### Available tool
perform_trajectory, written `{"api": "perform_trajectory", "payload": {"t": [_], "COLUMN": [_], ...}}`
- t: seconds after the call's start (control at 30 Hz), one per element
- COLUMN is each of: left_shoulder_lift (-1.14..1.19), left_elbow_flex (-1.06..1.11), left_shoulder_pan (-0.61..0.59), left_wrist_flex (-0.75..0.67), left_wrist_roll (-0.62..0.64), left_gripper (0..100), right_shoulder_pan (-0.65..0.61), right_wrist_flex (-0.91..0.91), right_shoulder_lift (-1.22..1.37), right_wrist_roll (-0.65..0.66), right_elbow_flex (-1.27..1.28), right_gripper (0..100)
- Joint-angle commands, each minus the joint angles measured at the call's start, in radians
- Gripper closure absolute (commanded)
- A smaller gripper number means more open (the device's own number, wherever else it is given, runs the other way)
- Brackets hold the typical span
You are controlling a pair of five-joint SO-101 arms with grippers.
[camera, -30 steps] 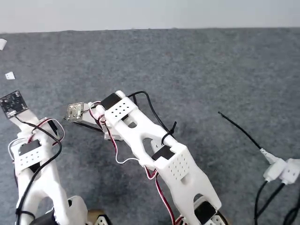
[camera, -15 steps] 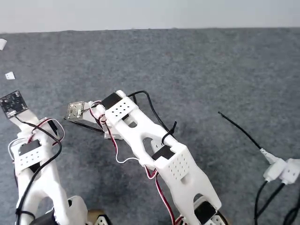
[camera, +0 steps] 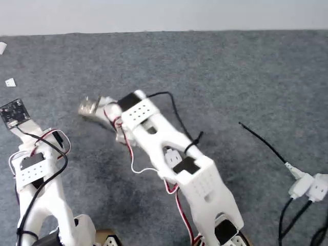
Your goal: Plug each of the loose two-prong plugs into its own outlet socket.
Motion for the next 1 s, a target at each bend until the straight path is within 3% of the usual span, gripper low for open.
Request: {"api": "perform_trajectory", "payload": {"t": [0.0,0.13,0.27,0.43,0.53,0.73,0.97], "left_shoulder_lift": [0.000,0.046,0.245,0.439,0.474,0.595,0.809], "left_elbow_flex": [-0.045,-0.084,-0.229,-0.420,-0.441,-0.573,-0.812], "left_shoulder_pan": [0.025,0.064,0.100,0.170,0.229,0.255,0.313], "left_wrist_flex": [0.005,0.060,0.153,0.328,0.362,0.463,0.674], "left_wrist_roll": [0.012,0.014,0.002,-0.201,-0.338,-0.350,-0.517], "left_gripper": [91,91,91,97,99,99,99], "right_shoulder_pan": [0.047,0.081,0.101,0.114,0.116,0.114,0.101], "right_wrist_flex": [0.027,0.082,0.140,0.188,0.183,0.202,0.188], "right_shoulder_lift": [-0.134,-0.202,-0.274,-0.334,-0.338,-0.360,-0.469], "right_wrist_roll": [-0.166,-0.301,-0.390,-0.451,-0.479,-0.517,-0.519], "right_elbow_flex": [-0.028,-0.028,-0.028,-0.026,-0.025,-0.025,0.074], "right_gripper": [99.0,99.0,99.0,99.0,99.0,98.9,98.9]}}
